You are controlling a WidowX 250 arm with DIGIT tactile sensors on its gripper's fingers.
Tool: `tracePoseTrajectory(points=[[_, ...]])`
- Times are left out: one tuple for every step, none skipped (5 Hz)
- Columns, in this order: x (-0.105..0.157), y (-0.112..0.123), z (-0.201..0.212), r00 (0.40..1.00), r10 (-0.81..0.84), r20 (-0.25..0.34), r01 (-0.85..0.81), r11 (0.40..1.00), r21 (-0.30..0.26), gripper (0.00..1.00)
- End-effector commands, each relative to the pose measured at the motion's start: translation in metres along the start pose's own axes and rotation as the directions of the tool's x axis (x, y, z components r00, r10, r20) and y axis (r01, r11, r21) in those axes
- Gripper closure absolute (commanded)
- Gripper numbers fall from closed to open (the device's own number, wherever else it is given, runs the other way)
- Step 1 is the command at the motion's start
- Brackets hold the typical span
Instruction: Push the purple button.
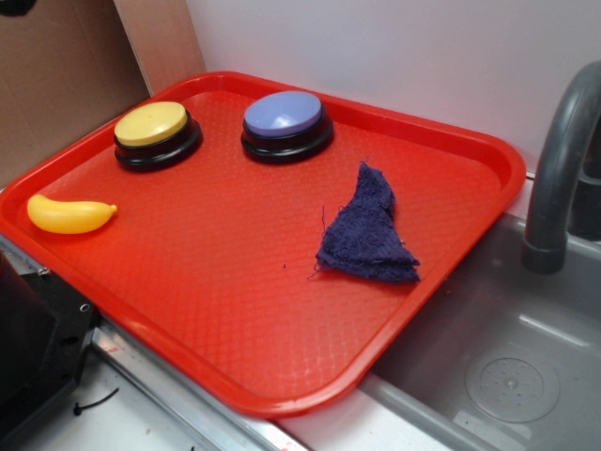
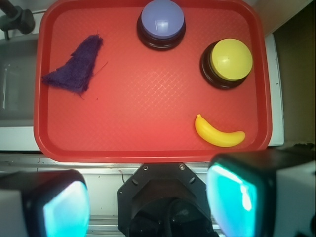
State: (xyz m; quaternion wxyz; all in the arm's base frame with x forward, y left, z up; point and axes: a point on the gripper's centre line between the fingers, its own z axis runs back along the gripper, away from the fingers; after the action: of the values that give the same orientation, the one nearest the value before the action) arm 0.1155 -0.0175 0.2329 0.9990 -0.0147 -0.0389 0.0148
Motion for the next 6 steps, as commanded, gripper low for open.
tracePoseTrajectory(points=[[0.0,0.0,0.0,1.0,0.0,0.0,0.0,1.0,0.0,0.0],[0.047,-0.011,-0.031,0.995,-0.096,0.019,0.095,0.995,0.023,0.0],[0.097,0.0,-0.058,0.996,-0.04,0.075,0.038,0.999,0.017,0.0],[0.097,0.0,-0.058,0.996,-0.04,0.075,0.038,0.999,0.017,0.0],[0.097,0.0,-0.058,0.996,-0.04,0.075,0.038,0.999,0.017,0.0],[0.097,0.0,-0.058,0.996,-0.04,0.075,0.038,0.999,0.017,0.0]])
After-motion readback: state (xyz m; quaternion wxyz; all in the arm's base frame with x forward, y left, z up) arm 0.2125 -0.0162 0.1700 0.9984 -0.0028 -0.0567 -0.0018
